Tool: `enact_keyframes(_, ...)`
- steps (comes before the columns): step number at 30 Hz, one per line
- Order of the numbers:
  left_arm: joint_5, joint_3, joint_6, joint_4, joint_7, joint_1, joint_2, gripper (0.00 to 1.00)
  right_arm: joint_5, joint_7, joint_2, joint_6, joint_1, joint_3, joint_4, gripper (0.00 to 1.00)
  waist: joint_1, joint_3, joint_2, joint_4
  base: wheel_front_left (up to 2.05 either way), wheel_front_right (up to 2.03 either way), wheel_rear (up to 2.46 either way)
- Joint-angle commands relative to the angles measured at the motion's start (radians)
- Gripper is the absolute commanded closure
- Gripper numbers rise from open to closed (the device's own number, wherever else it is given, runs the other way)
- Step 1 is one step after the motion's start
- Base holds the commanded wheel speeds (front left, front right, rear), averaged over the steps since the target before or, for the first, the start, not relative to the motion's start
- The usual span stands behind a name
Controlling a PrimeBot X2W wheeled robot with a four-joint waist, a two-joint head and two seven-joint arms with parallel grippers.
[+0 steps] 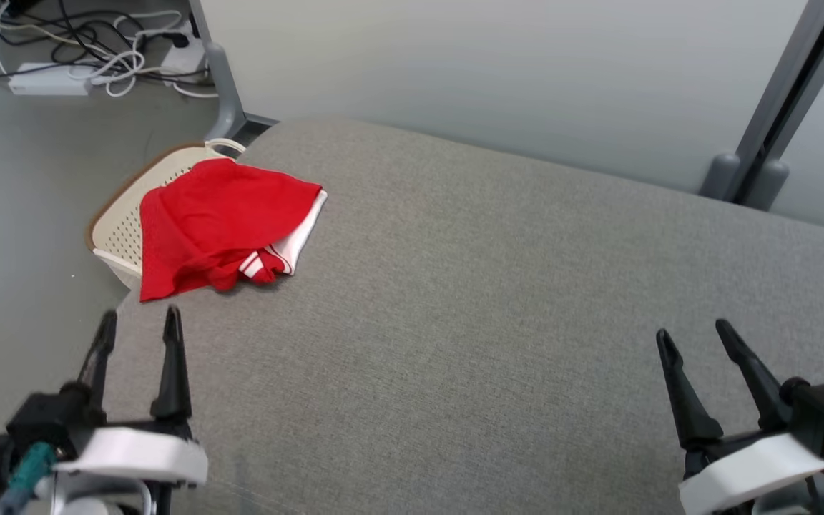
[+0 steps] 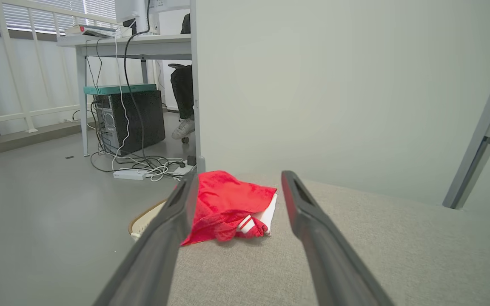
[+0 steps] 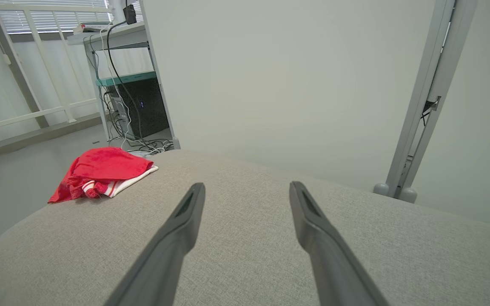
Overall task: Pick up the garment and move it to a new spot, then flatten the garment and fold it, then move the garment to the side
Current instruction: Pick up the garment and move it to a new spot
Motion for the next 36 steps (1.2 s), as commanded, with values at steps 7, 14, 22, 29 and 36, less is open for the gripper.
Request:
enact_keyframes(7, -0.033, 0.049, -0.048, 0.075, -0.022, -0.211, -0.021, 0.0, -0.012, 0.046, -0.044, 0.0, -0.092, 0.005, -0.071, 0.0, 0.0, 0.179, 0.0, -0.092, 0.0, 0.0, 0.0)
enact_keyframes(14, -0.081, 0.05, -0.154, 0.343, 0.027, -0.463, 0.004, 0.0, -0.004, 0.07, -0.086, 0.0, -0.18, 0.022, -0.112, 0.0, 0.0, 0.351, 0.0, -0.191, 0.0, 0.0, 0.0)
enact_keyframes(22, -0.132, 0.053, -0.232, 0.733, 0.129, -0.674, 0.032, 0.0, 0.011, 0.047, -0.102, 0.0, -0.259, 0.052, -0.102, 0.0, 0.0, 0.456, 0.0, -0.272, 0.0, 0.0, 0.0)
enact_keyframes(29, -0.147, 0.058, -0.234, 0.964, 0.2, -0.76, 0.06, 0.0, 0.028, 0.006, -0.093, 0.0, -0.304, 0.066, -0.076, 0.0, 0.0, 0.492, 0.0, -0.31, 0.0, 0.0, 0.0)
enact_keyframes(36, -0.154, 0.052, -0.236, 1.1, 0.211, -0.787, 0.056, 1.0, 0.035, -0.039, -0.086, 0.0, -0.324, 0.072, -0.036, 0.0, 0.0, 0.498, 0.0, -0.324, 0.0, 0.0, 0.0)
